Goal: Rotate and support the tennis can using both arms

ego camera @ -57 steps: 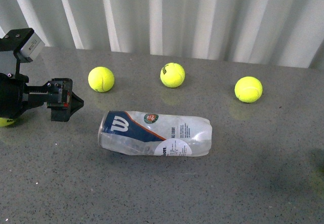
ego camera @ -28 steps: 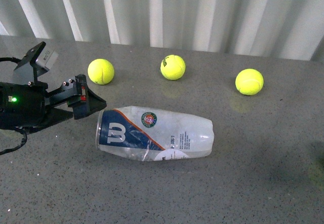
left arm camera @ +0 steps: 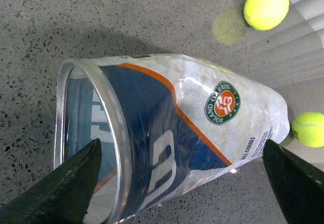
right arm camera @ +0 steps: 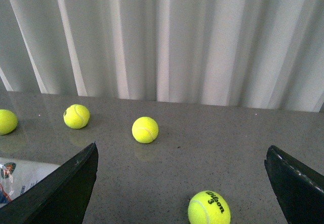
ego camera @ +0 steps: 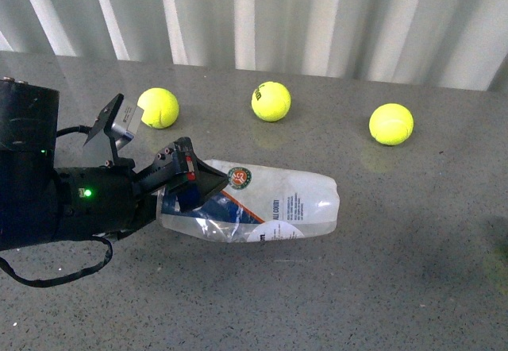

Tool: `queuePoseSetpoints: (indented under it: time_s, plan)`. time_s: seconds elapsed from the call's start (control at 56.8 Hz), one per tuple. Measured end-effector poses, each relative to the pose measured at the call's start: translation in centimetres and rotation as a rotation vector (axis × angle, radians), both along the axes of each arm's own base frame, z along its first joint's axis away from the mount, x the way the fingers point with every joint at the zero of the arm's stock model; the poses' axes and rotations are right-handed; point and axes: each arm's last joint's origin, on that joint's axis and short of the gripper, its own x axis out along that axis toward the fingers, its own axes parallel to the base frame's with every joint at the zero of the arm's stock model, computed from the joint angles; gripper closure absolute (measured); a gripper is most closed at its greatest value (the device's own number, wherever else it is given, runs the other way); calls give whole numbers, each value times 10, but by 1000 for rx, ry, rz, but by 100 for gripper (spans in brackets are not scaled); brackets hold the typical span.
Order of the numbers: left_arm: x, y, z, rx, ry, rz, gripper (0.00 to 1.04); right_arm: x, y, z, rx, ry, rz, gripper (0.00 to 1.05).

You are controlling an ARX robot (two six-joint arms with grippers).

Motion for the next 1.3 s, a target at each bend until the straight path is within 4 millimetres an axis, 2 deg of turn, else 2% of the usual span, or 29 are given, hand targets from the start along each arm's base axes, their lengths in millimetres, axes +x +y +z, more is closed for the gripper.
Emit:
queuePoseSetpoints:
  time_s: [0.247,0.441,0.529,0.881,1.022,1.128,1.233,1.304]
  plan:
    - [0,2,2,10,11,15,50,0,0,0,0,0,0,7]
    - [2,12,18,27,-2,28,82,0,0,0,0,0,0,7]
    - [3,16,28,25,-22,25,100,0,0,0,0,0,0,7]
    - [0,15,51,70,-60,-8,101,0,0,0,0,0,0,7]
    - [-2,14,91,179,-156,-105,101,0,0,0,0,0,0,7]
    - [-5,9,141,281,-283,-221,101,0,0,0,0,0,0,7]
    - [-13,-1,200,437,-438,-365,101,0,0,0,0,0,0,7]
    - [-18,-9,225,557,-515,-442,101,0,0,0,0,0,0,7]
